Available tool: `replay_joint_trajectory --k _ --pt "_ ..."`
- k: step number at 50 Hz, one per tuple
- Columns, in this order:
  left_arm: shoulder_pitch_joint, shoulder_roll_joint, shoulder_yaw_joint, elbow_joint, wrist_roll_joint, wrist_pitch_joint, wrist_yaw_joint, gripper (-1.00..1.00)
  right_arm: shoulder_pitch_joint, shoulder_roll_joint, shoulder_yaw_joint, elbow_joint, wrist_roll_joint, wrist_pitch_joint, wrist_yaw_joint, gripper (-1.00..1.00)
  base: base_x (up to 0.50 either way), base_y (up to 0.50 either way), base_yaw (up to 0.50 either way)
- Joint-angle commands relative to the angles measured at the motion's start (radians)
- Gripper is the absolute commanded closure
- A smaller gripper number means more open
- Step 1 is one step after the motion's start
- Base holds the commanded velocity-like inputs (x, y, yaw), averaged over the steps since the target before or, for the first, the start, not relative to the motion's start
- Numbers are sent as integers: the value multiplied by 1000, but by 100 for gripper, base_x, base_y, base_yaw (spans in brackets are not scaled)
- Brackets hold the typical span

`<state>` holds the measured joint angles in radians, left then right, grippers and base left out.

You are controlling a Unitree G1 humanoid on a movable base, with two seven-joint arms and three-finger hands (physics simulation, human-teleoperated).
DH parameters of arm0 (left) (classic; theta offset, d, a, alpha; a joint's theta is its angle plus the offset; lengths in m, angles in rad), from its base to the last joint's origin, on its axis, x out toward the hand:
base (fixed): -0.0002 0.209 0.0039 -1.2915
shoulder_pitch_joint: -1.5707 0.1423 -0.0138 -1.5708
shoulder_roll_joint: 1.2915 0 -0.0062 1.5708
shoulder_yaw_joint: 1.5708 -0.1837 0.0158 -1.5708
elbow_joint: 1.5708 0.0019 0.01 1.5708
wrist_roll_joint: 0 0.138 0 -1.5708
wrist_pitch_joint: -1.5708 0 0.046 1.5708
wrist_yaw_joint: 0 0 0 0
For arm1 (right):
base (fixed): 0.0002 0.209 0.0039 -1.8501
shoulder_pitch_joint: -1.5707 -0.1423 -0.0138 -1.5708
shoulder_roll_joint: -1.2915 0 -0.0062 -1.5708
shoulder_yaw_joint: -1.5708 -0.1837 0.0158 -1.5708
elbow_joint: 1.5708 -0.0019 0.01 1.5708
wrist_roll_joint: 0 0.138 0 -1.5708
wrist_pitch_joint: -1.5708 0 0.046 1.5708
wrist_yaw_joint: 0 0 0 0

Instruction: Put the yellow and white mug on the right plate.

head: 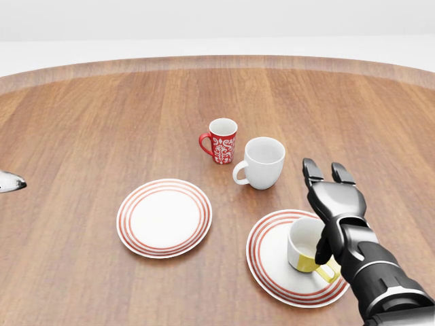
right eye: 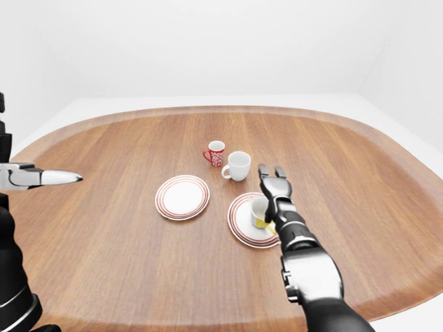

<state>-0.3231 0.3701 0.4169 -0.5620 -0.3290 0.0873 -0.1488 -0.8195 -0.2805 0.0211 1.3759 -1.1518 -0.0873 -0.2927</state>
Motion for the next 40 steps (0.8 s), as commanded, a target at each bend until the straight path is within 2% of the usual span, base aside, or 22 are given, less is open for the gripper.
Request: replay_joint_trajectory --k 1,15,25,35,40 --pt "4 -6 -6 1 10 0 -4 -100 -1 -11 -16 -9 72 0 50 -100 0 0 0" --pt "9 -13 -9 -4 20 0 -10 -100 -52 -35 -21 -44 200 0 134 -100 0 0 0" --pt "7 -14 -9 -7 20 0 -10 -100 -86 -47 -10 -91 250 0 140 -100 0 0 0" --pt "10 -16 -11 -10 22 0 -11 -100 -101 -46 -23 -214 318 0 208 -100 0 0 0" --pt "8 -15 -9 -10 23 0 -11 -100 -83 -36 -37 -341 356 0 274 -100 0 0 0"
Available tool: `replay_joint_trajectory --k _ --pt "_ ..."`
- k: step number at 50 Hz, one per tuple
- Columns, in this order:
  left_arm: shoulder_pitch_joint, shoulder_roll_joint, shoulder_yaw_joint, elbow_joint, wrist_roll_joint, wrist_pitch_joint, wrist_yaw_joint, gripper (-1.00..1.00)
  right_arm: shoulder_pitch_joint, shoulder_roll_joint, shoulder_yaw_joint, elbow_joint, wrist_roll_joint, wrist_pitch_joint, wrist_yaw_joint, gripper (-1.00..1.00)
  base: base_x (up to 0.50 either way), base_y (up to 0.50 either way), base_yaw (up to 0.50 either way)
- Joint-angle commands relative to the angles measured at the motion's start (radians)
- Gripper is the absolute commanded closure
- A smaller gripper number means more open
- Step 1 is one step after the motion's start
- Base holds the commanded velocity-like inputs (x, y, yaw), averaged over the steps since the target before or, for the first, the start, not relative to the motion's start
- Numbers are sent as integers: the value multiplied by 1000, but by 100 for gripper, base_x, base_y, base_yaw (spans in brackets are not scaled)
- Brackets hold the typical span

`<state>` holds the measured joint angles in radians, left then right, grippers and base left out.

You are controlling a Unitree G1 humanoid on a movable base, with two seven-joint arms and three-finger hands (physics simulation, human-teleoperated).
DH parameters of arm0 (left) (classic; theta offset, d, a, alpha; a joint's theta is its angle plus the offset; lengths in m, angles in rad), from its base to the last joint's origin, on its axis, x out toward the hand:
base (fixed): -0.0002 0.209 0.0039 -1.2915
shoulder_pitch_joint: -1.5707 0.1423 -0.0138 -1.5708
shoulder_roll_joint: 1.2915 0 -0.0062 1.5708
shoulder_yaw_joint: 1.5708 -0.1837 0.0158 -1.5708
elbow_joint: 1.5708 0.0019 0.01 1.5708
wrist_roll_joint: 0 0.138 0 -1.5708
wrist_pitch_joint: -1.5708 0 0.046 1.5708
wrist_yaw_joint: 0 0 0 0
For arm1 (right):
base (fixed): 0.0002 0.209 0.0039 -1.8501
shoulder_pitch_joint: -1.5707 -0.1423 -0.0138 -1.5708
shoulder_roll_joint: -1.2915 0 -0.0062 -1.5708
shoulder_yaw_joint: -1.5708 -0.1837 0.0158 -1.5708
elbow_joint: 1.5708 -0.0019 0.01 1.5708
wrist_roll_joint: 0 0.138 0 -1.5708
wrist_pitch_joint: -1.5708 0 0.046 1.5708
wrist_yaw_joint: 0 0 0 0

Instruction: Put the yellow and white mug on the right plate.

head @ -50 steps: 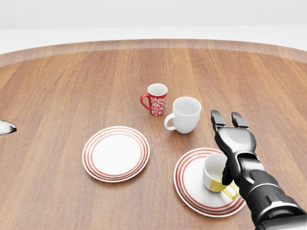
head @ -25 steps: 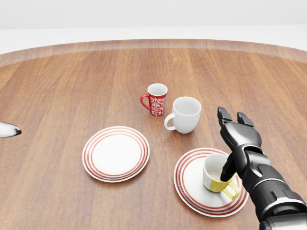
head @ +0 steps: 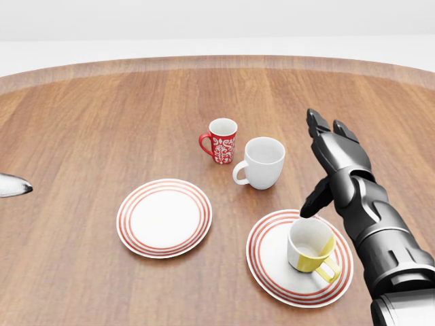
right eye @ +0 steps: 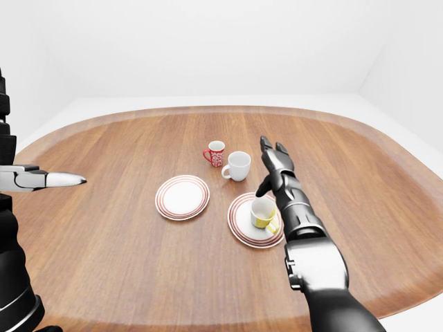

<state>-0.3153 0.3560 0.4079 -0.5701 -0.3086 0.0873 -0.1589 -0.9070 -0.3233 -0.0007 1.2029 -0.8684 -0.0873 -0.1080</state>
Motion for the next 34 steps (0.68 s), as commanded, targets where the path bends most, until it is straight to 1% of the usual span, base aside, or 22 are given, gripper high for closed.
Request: replay_joint_trajectory --k 1,3,8,12,19,20,26,27,28,29,30,31,33,34 --pt "1 -2 -1 2 4 0 -2 -100 13 9 -18 -202 80 0 105 -100 0 0 0" --pt "2 -3 -3 4 6 0 -3 -100 22 13 -21 -244 91 0 124 -100 0 0 0" --pt "1 -4 -4 1 8 0 -4 -100 68 35 -39 -447 136 0 218 -100 0 0 0" --pt "1 -3 -1 -5 5 0 -4 -100 96 47 -42 -544 152 0 251 -100 0 0 0" --pt "0 -5 -1 -15 1 0 -1 -100 177 86 -51 -800 198 0 337 -100 0 0 0" --pt "0 -4 0 -19 -1 0 -1 -100 199 100 -53 -877 211 0 364 -100 0 0 0" --pt "-1 -2 3 -29 -8 0 3 -100 253 132 -43 -1071 230 0 421 -100 0 0 0" --pt "-1 -2 3 -29 -8 0 3 -100 256 137 -43 -1095 233 5 428 -100 0 0 0" --pt "-1 -2 3 -30 -9 0 3 -100 260 142 -41 -1124 237 22 438 -100 0 0 0" --pt "-2 -2 4 -33 -12 0 4 -100 269 150 -39 -1174 240 48 455 -100 0 0 0" --pt "-3 -1 6 -37 -14 0 6 -100 277 156 -35 -1205 238 64 464 -100 0 0 0" --pt "-3 0 6 -41 -16 0 6 -100 282 160 -34 -1224 241 73 469 -100 0 0 0" --pt "-6 0 7 -43 -20 0 8 -100 300 176 -26 -1300 243 110 491 -100 0 0 0" --pt "-6 0 8 -45 -22 0 9 -100 311 183 -21 -1327 244 121 496 -100 0 0 0"
